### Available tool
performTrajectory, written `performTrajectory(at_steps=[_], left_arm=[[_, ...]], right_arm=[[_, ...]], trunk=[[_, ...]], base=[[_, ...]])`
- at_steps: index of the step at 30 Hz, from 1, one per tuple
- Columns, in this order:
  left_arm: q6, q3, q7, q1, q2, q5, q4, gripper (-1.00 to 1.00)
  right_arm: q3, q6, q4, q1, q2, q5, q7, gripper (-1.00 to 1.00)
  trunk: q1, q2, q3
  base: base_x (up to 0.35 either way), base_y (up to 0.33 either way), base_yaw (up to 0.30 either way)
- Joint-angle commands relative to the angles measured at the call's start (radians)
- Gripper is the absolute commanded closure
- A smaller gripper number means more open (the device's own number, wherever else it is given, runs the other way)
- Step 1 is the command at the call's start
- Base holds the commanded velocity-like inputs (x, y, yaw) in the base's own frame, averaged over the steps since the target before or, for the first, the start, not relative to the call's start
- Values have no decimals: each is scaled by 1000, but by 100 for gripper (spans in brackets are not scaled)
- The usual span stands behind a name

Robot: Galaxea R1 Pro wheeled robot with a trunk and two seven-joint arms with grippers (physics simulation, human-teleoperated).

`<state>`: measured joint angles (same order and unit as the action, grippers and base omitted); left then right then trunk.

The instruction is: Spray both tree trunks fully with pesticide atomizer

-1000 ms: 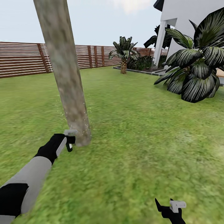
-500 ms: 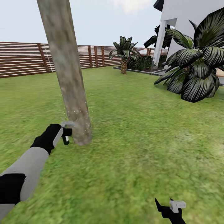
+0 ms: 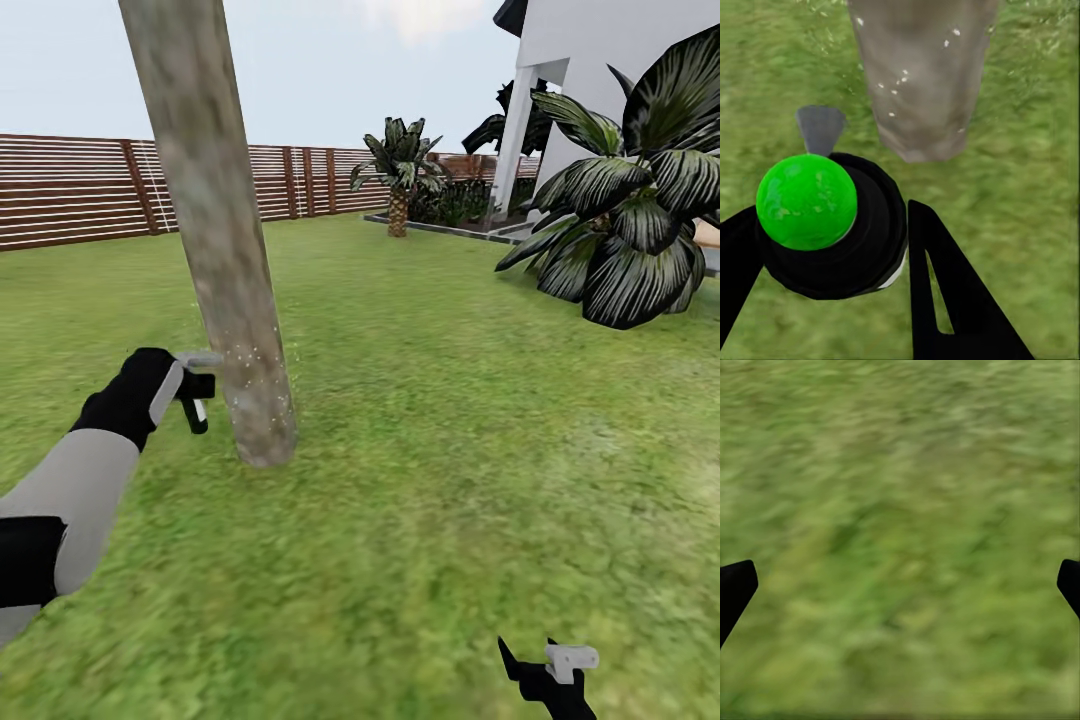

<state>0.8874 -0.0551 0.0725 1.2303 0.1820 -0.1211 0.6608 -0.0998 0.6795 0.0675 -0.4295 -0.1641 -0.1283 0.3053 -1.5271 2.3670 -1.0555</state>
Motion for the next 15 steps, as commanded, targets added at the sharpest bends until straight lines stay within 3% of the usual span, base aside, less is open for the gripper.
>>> performTrajectory(at_steps=[1,4,10,15], left_arm=[[39,0,0,12,-18,8,19,100],[79,0,-2,31,-26,8,58,100],[84,1,-3,25,22,11,64,100],[82,-5,-2,17,18,9,65,100]], right_arm=[[0,0,0,0,0,1,0,-100],[0,0,0,0,0,0,0,-100],[0,0,0,0,0,1,0,-100],[0,0,0,0,0,1,0,-100]], trunk=[[0,0,0],[0,0,0],[0,0,0],[0,0,0]], base=[[0,0,0],[0,0,0],[0,0,0],[0,-61,0]])
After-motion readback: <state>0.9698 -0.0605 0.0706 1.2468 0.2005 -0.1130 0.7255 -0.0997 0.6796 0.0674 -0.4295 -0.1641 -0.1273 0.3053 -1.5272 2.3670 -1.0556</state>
